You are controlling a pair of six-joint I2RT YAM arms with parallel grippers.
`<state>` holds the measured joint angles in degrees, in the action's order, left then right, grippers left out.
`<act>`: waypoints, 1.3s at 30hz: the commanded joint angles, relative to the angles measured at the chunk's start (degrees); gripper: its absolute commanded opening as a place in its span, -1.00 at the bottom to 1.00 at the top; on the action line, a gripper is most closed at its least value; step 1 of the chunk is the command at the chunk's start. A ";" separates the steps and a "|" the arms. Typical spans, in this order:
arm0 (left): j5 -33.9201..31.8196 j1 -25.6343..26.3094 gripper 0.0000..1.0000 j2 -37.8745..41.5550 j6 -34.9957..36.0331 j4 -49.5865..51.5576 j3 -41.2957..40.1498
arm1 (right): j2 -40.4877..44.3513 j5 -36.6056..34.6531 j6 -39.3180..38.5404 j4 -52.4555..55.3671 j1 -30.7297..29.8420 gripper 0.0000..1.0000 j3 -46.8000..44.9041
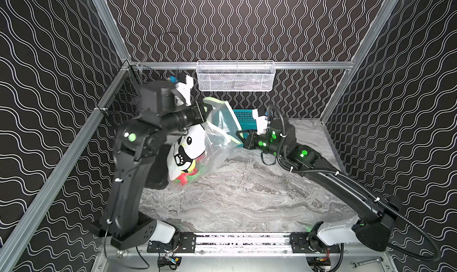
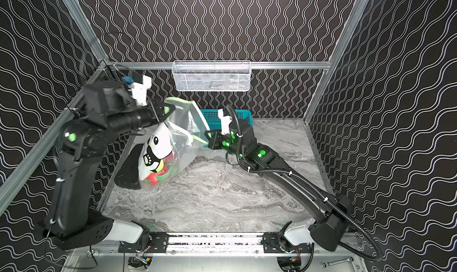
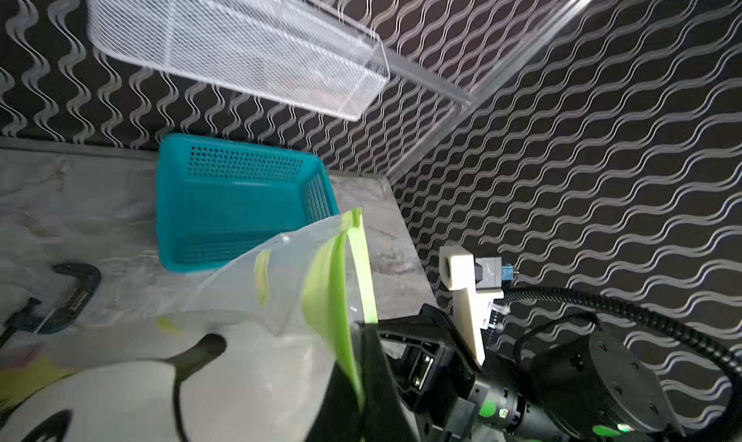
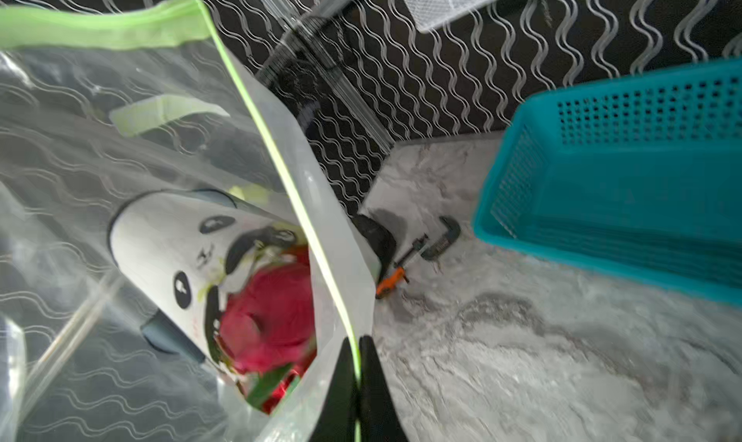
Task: Open the zip-top bag and take out the dragon fruit
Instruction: Open the zipper of the food storage bag at the center of the board, then pick up the dragon fruit from the zipper food storage bag.
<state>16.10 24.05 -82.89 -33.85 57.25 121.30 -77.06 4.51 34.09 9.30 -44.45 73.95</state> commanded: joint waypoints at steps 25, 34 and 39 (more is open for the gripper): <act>8.95 21.81 -1.00 -13.61 2.48 -9.96 -18.89 | 14.39 16.86 -4.10 23.52 14.10 0.38 -18.35; 9.69 22.96 -1.00 -15.58 2.63 -9.80 -17.07 | 4.78 36.11 4.25 3.51 17.13 0.68 -26.95; 7.57 23.56 -0.04 -13.38 3.55 -10.88 -18.86 | -2.12 38.92 7.16 -3.60 14.67 0.90 -28.06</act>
<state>24.84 47.77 -98.13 -31.97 47.83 102.83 -77.69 39.18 38.33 13.08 -28.86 46.68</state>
